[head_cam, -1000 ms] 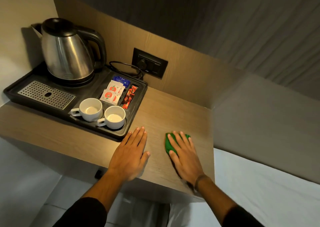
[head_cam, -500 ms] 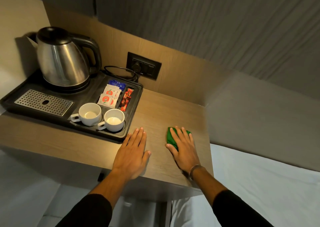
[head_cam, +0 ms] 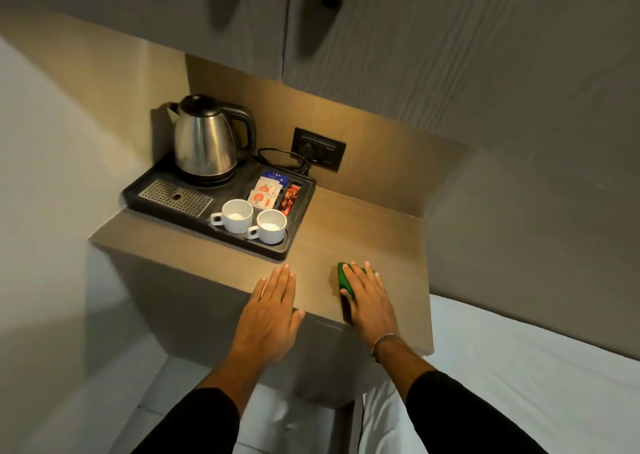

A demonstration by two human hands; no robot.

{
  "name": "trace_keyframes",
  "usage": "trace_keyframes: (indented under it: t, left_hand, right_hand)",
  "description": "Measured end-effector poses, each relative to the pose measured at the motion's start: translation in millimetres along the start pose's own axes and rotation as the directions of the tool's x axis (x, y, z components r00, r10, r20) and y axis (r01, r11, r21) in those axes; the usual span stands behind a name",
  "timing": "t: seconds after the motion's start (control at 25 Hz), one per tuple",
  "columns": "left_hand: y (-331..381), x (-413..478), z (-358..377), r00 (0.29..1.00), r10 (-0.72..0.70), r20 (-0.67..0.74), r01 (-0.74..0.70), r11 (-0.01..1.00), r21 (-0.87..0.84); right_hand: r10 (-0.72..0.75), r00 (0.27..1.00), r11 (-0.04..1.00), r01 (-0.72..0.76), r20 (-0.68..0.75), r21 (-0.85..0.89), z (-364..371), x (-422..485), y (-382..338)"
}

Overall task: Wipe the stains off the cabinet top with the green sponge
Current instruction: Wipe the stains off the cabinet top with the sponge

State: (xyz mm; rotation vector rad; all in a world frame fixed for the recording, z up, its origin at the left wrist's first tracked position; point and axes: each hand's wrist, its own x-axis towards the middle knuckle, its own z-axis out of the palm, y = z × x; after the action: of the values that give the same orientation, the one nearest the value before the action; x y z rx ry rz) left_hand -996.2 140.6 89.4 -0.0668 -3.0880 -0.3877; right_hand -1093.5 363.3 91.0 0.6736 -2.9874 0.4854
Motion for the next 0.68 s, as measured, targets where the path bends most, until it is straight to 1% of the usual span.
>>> trace_keyframes:
  t: [0.12, 0.2, 0.32, 0.4, 0.48, 0.6, 0.68]
  left_hand:
    - [-1.8, -71.1, -7.6, 0.991, -0.129, -0.022, 0.13, 0.991, 0.045]
    - [-1.8, -135.8, -8.1, 0.974, -0.224, -0.042, 0.226, 0.973, 0.053]
    - [-1.7, -247.8, -3.7, 0.923, -0.382, -0.052, 0.384, 0.923, 0.033]
    - [-2.3, -318.4, 1.4, 0.885, -0.463, -0.048, 0.464, 0.886, 0.022]
    - [-8.2, -396.9, 6.5, 0.824, -0.566, -0.043, 0.566, 0.824, 0.008]
    - [-17.2, -508.9, 16.9, 0.693, -0.719, -0.06, 0.72, 0.694, -0.011]
    - [-20.7, -571.1, 20.4, 0.613, -0.786, -0.078, 0.788, 0.616, -0.014]
  right_hand:
    - [-0.131, 0.991, 0.991, 0.131, -0.011, -0.012, -1.3, -40.3, -40.0]
    - [-0.242, 0.97, 0.97, 0.242, -0.01, -0.019, 2.5, -77.2, -73.1]
    - [-0.399, 0.917, 0.917, 0.399, 0.013, -0.009, 17.4, -138.6, -126.0]
    - [-0.452, 0.891, 0.892, 0.451, 0.044, 0.044, 33.7, -177.5, -158.1]
    - [-0.533, 0.843, 0.844, 0.525, 0.07, 0.105, 54.0, -223.5, -201.9]
    - [-0.671, 0.73, 0.741, 0.654, 0.127, 0.153, 90.3, -296.1, -267.2]
    - [-0.724, 0.672, 0.689, 0.7, 0.155, 0.186, 111.3, -339.4, -308.0]
